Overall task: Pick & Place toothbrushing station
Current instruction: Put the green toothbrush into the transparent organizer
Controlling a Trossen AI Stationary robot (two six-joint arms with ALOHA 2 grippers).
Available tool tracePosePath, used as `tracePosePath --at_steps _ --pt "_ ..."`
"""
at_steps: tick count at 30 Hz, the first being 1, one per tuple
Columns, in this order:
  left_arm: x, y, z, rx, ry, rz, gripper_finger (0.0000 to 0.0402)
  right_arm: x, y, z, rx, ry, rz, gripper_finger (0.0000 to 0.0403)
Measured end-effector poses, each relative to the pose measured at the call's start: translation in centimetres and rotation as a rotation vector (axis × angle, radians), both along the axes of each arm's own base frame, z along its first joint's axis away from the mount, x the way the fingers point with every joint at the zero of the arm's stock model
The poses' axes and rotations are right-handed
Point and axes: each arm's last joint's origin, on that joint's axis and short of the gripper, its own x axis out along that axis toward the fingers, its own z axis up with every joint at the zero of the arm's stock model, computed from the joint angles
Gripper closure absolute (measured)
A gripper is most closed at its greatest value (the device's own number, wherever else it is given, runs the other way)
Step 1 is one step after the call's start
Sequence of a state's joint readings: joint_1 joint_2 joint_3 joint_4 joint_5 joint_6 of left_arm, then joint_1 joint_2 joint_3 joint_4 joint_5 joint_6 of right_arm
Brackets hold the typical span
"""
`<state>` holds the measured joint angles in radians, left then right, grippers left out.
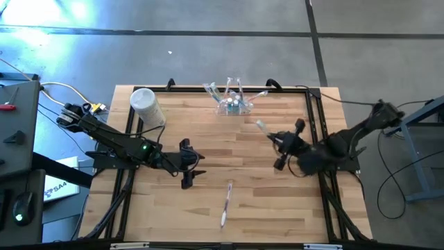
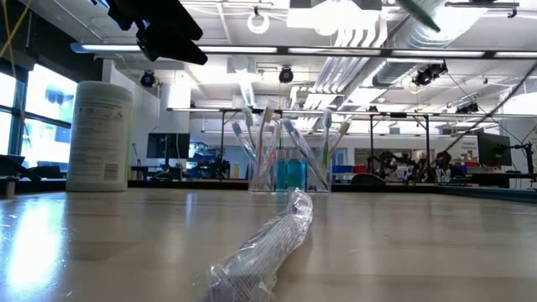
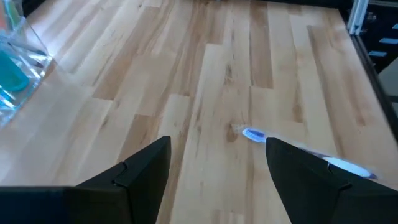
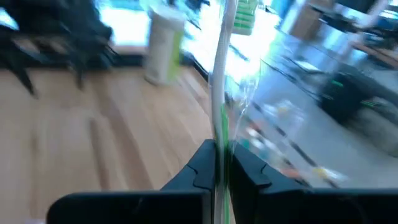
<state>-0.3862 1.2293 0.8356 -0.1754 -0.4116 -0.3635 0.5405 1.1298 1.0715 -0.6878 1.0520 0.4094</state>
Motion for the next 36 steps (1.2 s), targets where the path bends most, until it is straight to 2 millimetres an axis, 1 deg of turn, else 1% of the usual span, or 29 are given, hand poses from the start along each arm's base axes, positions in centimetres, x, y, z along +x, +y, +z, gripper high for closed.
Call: tracePosePath --at_steps 2,4,6,7,10,12,17,20,24,27,29,32,34,36 --pt "0.0 0.0 0.0 0.028 -0.001 0.003 0.0142 -0.2 -1.2 -1.1 0.027 -0.075 0.073 0.039" --pt "0.0 0.1 0.0 0.046 -0.002 0.004 0.0142 -0.1 -2.4 -2.5 0.032 -0.169 0.19 0.039" --pt "0.0 0.1 0.0 0.06 -0.001 0.001 0.0142 0.0 -3.7 -3.6 0.001 -0.281 0.288 0.039" --pt "0.0 0.1 0.0 0.066 -0.002 0.002 0.0142 0.0 -4.5 -4.2 -0.017 -0.326 0.306 0.039" --pt "0.0 0.1 0.0 0.093 -0.002 0.001 0.0142 0.0 -7.0 -5.9 -0.045 -0.392 0.273 0.0392" --pt "0.0 0.2 0.1 0.116 -0.002 -0.004 0.0142 0.0 -8.5 -6.7 -0.049 -0.421 0.267 0.0392" --pt "0.1 0.3 0.2 0.195 -0.012 -0.002 0.0142 0.2 -12.1 -7.9 -0.04 -0.47 0.278 0.0392" --pt "0.2 0.2 0.5 0.251 -0.039 -0.021 0.0142 0.5 -14.0 -8.2 -0.048 -0.489 0.306 0.0392" --pt "0.7 0.3 1.5 0.312 -0.125 -0.026 0.0142 1.0 -16.1 -8.7 -0.043 -0.521 0.343 0.0392" --pt "1.2 1.1 3.4 0.315 -0.175 0.0 0.0142 1.2 -17.5 -9.1 -0.051 -0.548 0.353 0.0392" --pt "1.5 1.9 4.7 0.306 -0.182 0.03 0.0142 1.2 -18.5 -9.4 -0.054 -0.565 0.364 0.0392" --pt "1.8 3.2 6.1 0.286 -0.146 0.04 0.0142 1.1 -19.9 -9.8 -0.058 -0.576 0.378 0.0392" --pt "2.0 4.2 6.7 0.278 -0.132 0.049 0.0142 0.9 -20.8 -10.1 -0.07 -0.575 0.356 0.0392" --pt "2.1 5.2 6.8 0.275 -0.12 0.071 0.0142 1.0 -21.9 -10.3 -0.068 -0.563 0.339 0.0392"
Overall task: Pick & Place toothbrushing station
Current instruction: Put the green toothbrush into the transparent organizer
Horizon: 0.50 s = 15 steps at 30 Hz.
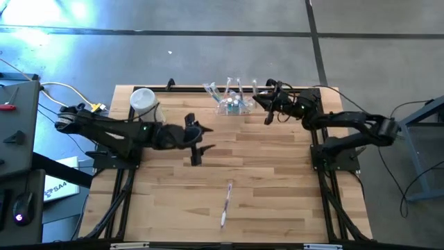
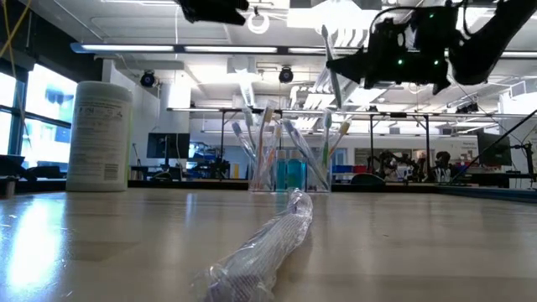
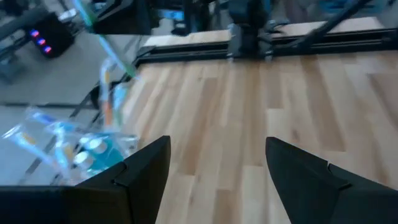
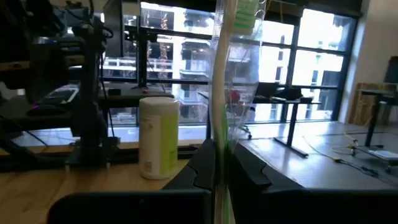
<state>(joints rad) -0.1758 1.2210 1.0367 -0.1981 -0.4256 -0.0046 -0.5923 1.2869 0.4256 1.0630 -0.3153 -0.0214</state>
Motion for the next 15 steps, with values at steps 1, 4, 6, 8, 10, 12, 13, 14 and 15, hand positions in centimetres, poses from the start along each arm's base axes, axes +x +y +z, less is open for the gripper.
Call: tracePosePath --at_steps 1,4,6,8,10,12,13,14,15 --pt "0.1 0.5 0.0 -0.002 0.004 0.014 0.0142 0.1 -0.5 -0.1 0.007 0.007 0.007 0.0392" --pt "0.2 1.8 -0.3 -0.018 0.028 0.022 0.0142 0.8 -1.8 -0.1 0.015 0.002 0.068 0.0392" --pt "0.2 2.6 -0.4 -0.033 0.046 0.016 0.0142 1.5 -2.6 -0.2 0.018 0.001 0.099 0.0392" --pt "0.4 3.3 -0.7 -0.043 0.059 0.022 0.0142 2.4 -3.3 -0.5 0.016 0.004 0.122 0.0392" --pt "0.5 3.7 -0.9 -0.045 0.07 0.035 0.0142 3.3 -4.2 -0.7 0.014 0.006 0.134 0.0392" --pt "0.5 3.9 -0.8 -0.046 0.064 0.043 0.0142 4.1 -5.1 -0.8 0.015 0.007 0.16 0.0392" --pt "0.5 3.9 -0.8 -0.046 0.061 0.042 0.0142 4.4 -5.5 -0.9 0.025 0.004 0.164 0.0392" --pt "0.6 3.9 -0.9 -0.046 0.066 0.042 0.0142 4.5 -6.0 -1.0 0.034 -0.001 0.166 0.0392" --pt "0.6 3.9 -1.0 -0.046 0.072 0.041 0.0142 4.6 -6.3 -1.0 0.038 -0.007 0.171 0.0392"
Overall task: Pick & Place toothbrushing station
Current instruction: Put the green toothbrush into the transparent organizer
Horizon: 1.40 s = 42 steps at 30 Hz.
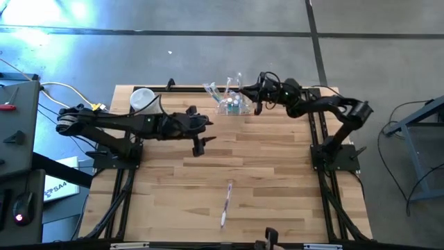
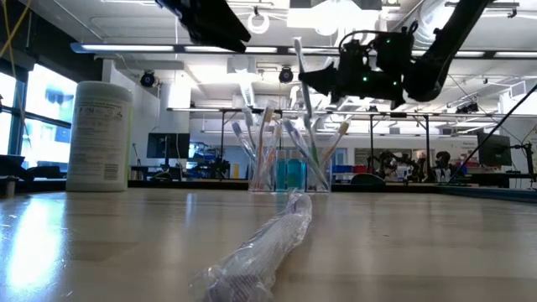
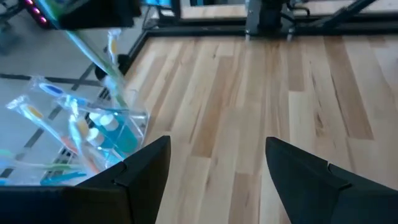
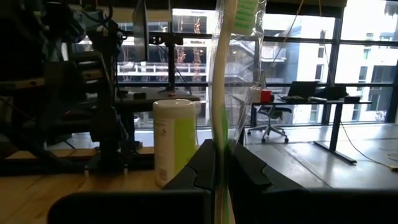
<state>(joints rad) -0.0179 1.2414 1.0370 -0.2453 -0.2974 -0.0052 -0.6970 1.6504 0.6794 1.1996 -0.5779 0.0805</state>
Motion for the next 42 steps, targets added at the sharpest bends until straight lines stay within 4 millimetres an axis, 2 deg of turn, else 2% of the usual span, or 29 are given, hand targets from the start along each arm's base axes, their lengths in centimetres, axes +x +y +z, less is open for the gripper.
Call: tracePosePath --at_steps 9,17,23,27,35,42 --pt "-0.3 -0.2 -0.6 -0.057 0.047 0.019 0.0142 -0.5 -1.0 -0.1 0.0 -0.002 -0.03 0.0392" --pt "-0.3 -0.2 -0.6 -0.117 0.035 0.051 0.0142 -0.6 -1.4 -1.0 -0.008 0.085 -0.058 0.0392" --pt "-0.2 -0.2 -0.6 -0.154 0.016 0.07 0.0142 -2.1 -1.9 -2.3 0.028 0.115 -0.122 0.0392" --pt "0.5 -0.3 -1.4 -0.158 0.034 0.073 0.0142 -3.1 -2.0 -3.1 0.037 0.072 -0.142 0.0392" --pt "2.1 -0.5 -2.5 -0.185 0.04 0.021 0.0142 -2.3 -2.7 -5.9 0.082 0.011 -0.153 0.0392" --pt "2.3 -0.5 -2.7 -0.2 0.044 0.006 0.0142 -1.8 -2.9 -6.5 0.114 0.007 -0.157 0.0392"
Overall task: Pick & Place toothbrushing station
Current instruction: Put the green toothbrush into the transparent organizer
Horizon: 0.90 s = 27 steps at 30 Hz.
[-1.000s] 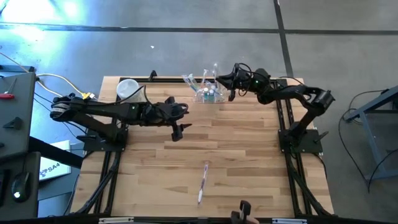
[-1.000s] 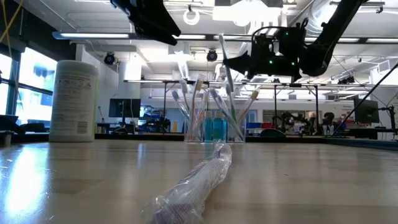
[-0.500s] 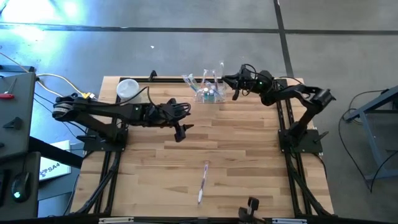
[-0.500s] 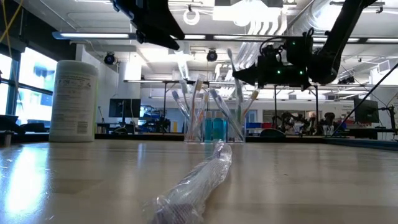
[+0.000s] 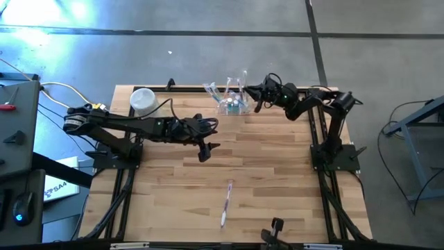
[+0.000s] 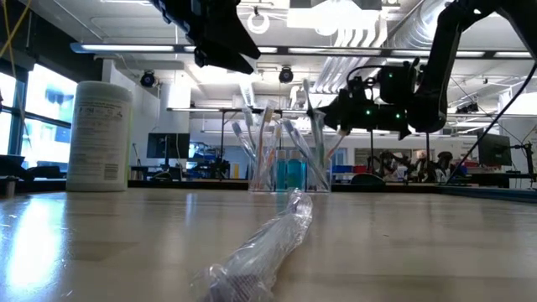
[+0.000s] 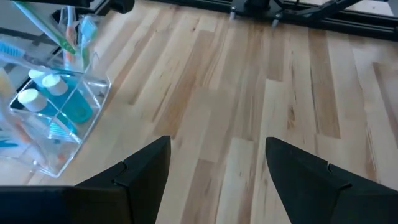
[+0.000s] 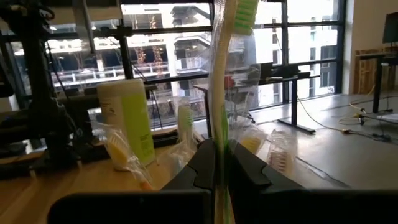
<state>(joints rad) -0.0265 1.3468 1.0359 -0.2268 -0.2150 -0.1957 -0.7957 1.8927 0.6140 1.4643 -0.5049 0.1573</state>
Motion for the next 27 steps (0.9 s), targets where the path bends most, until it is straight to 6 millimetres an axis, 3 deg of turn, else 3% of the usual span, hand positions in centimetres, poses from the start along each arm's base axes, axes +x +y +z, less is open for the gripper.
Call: tracePosePath --at_steps 27 --pt "0.0 0.0 0.0 -0.009 -0.001 0.006 0.0142 1.5 1.1 -0.8 0.224 0.013 -0.187 0.0393"
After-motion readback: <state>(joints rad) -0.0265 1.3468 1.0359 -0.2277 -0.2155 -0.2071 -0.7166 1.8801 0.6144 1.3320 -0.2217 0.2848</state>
